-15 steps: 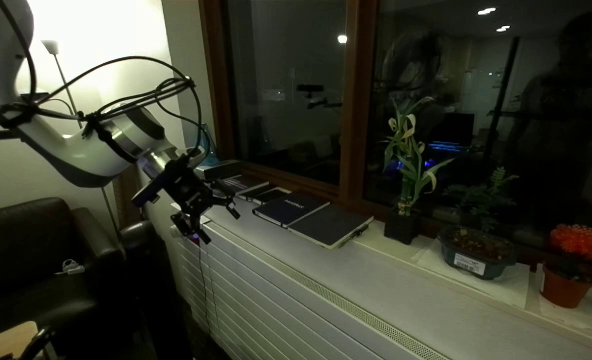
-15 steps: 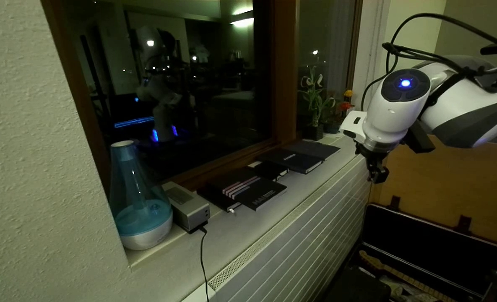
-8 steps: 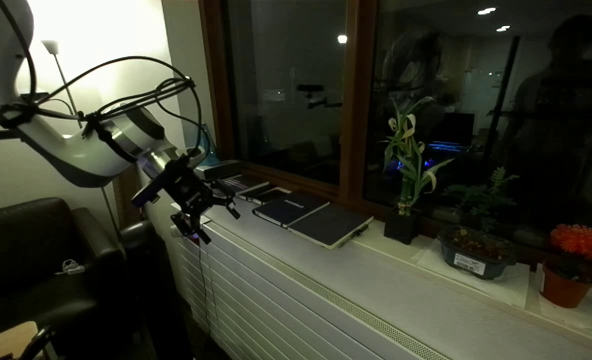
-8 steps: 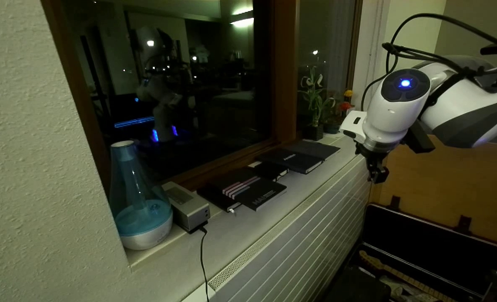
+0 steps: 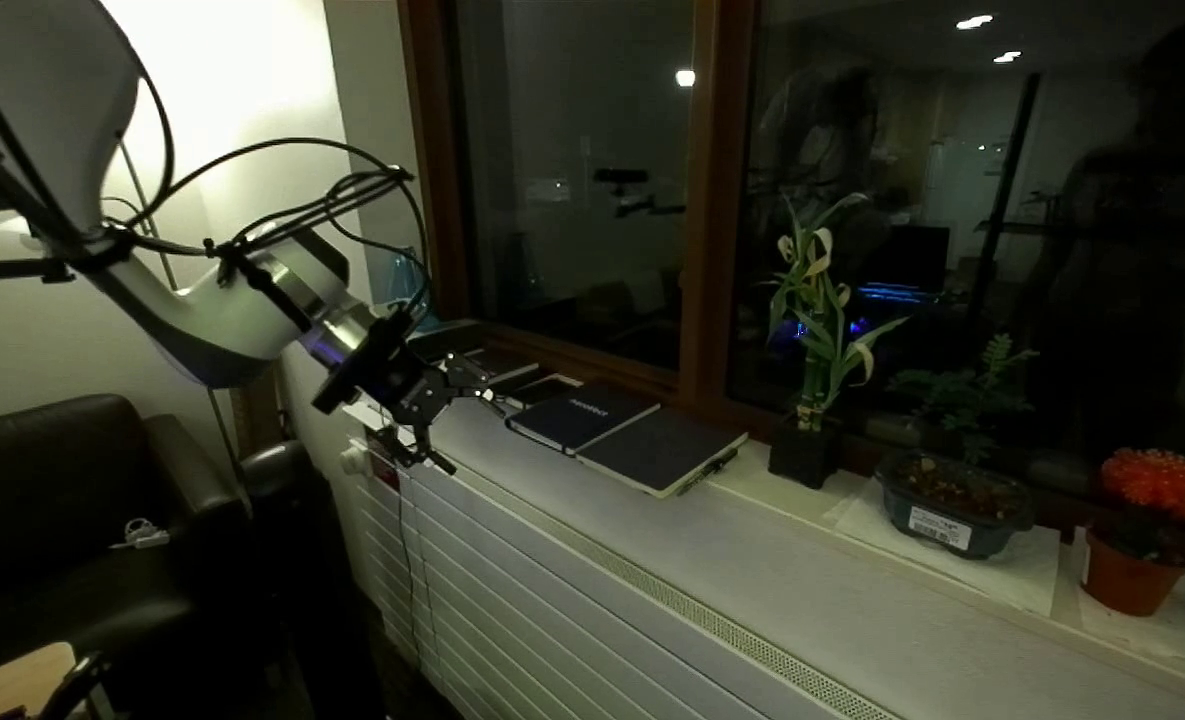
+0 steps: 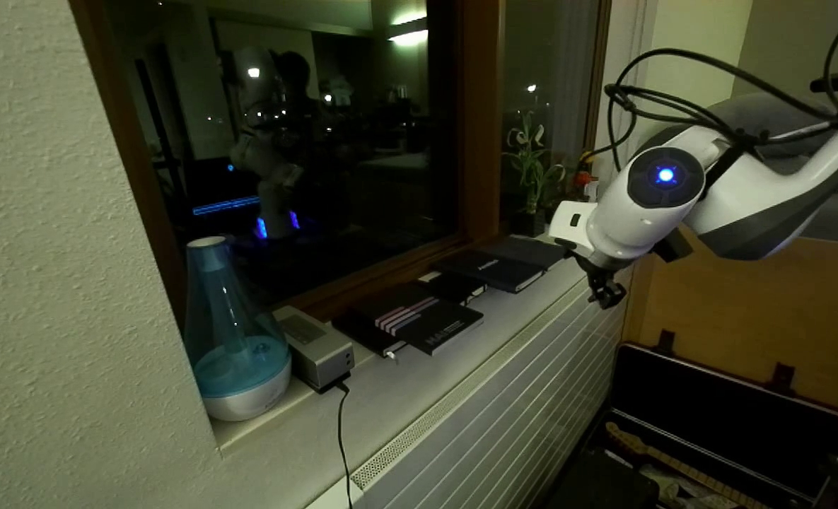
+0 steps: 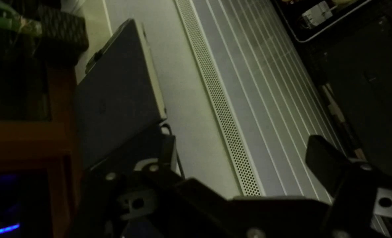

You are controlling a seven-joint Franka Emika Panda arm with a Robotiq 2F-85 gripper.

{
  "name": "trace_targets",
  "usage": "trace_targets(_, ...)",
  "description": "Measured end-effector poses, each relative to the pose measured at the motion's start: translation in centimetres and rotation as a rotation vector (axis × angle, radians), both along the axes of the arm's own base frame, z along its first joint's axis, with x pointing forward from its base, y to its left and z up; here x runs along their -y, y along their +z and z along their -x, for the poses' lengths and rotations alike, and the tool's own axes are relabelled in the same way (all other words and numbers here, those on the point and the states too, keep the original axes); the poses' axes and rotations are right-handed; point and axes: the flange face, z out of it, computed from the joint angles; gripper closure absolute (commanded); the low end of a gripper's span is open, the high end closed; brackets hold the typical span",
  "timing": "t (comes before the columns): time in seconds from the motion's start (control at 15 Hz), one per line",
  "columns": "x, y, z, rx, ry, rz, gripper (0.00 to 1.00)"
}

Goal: Put the second book from the right on top of the books on the left.

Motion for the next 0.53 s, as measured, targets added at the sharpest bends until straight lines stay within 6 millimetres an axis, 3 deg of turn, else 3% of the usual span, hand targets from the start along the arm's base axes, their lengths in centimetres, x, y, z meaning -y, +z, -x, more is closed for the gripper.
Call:
trace_targets(0.33, -1.8, -3.3, -5.2, 0.043, 0.183, 0.094, 0.0)
trace_targets(0.53, -3.1, -6.1, -7.2, 0.105, 0.23, 0.099, 0.0)
